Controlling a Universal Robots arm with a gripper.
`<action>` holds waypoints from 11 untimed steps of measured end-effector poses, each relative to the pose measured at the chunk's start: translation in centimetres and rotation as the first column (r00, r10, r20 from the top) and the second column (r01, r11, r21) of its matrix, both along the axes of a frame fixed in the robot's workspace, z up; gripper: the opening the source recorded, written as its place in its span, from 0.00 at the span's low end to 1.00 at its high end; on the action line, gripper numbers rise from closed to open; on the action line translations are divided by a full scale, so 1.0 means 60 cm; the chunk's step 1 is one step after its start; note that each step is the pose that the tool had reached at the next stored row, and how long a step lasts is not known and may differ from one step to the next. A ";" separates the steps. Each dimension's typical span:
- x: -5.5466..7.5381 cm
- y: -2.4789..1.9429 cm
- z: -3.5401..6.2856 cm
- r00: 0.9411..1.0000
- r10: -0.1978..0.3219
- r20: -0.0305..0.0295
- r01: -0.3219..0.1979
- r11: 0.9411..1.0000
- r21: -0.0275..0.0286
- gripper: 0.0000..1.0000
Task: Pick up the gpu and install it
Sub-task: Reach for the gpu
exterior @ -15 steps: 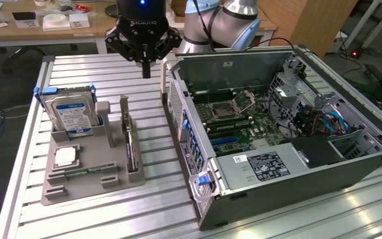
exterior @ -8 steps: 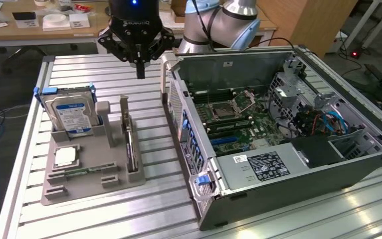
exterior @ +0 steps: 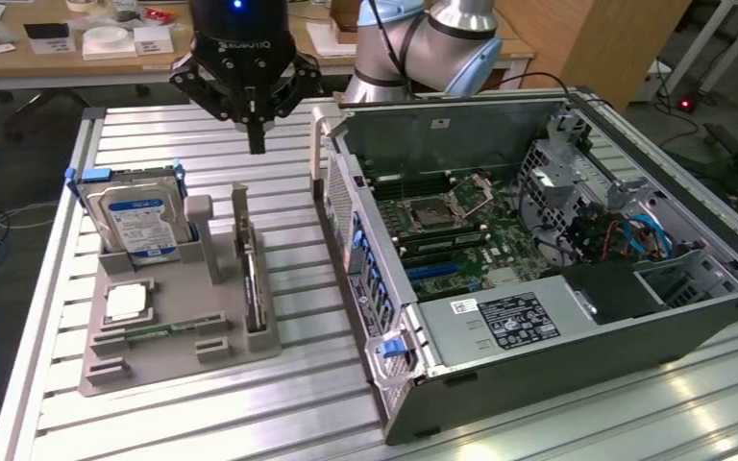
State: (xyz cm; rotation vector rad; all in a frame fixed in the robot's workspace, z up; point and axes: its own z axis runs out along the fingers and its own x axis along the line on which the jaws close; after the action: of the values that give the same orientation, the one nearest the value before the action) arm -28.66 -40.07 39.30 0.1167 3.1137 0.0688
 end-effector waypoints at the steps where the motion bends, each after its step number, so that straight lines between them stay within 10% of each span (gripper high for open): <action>1: -0.003 -0.0001 0.000 1.000 0.000 0.000 0.000 1.000 0.000 0.10; 11: -0.034 -0.0009 0.000 1.000 0.000 0.000 0.000 1.000 0.000 0.10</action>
State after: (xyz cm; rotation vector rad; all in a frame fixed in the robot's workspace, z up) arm -30.72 -40.12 39.29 0.1167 3.1137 0.0689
